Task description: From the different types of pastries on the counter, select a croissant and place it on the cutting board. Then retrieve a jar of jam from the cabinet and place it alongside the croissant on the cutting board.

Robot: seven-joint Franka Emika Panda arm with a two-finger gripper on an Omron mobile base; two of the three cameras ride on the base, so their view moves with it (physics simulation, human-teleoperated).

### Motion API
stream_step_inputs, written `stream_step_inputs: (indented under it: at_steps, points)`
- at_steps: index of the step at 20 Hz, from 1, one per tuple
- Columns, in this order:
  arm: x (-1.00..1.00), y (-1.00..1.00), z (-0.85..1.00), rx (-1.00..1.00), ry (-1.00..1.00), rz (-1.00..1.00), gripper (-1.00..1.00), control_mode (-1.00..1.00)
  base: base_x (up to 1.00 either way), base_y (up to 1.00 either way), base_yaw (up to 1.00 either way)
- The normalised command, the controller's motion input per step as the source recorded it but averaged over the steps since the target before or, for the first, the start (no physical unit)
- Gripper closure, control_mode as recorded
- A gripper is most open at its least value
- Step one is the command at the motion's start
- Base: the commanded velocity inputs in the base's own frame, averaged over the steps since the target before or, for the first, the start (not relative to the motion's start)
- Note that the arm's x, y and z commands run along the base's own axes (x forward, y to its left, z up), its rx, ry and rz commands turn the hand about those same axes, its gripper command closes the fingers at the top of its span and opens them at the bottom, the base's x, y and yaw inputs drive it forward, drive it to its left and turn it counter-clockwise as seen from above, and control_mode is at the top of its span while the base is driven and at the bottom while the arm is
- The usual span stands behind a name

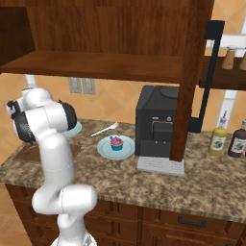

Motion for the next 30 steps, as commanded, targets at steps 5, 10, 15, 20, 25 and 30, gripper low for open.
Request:
stream_step_inputs:
  at_steps: [5, 10, 15, 20, 25, 30]
  points:
    - [-0.37, 0.0, 0.0, 0.05, 0.08, 0.0, 1.0, -1.0, 0.0, 0.0, 0.0]
    - [-0.14, 0.05, -0.09, 0.0, 0.01, 0.0, 1.0, -1.0, 0.0, 0.0, 0.0]
    - [-0.02, 0.21, -0.15, 0.0, 0.06, 0.0, 1.0, -1.0, 0.0, 0.0, 0.0]
    - [0.0, 0.24, -0.17, 0.0, 0.05, 0.0, 1.0, -1.0, 0.0, 0.0, 0.0]
    - [-0.05, 0.13, -0.26, 0.0, 0.03, 0.0, 1.0, -1.0, 0.0, 0.0, 0.0]
    - [-0.09, 0.06, -0.28, 0.0, 0.0, 0.0, 1.0, -1.0, 0.0, 0.0, 0.0]
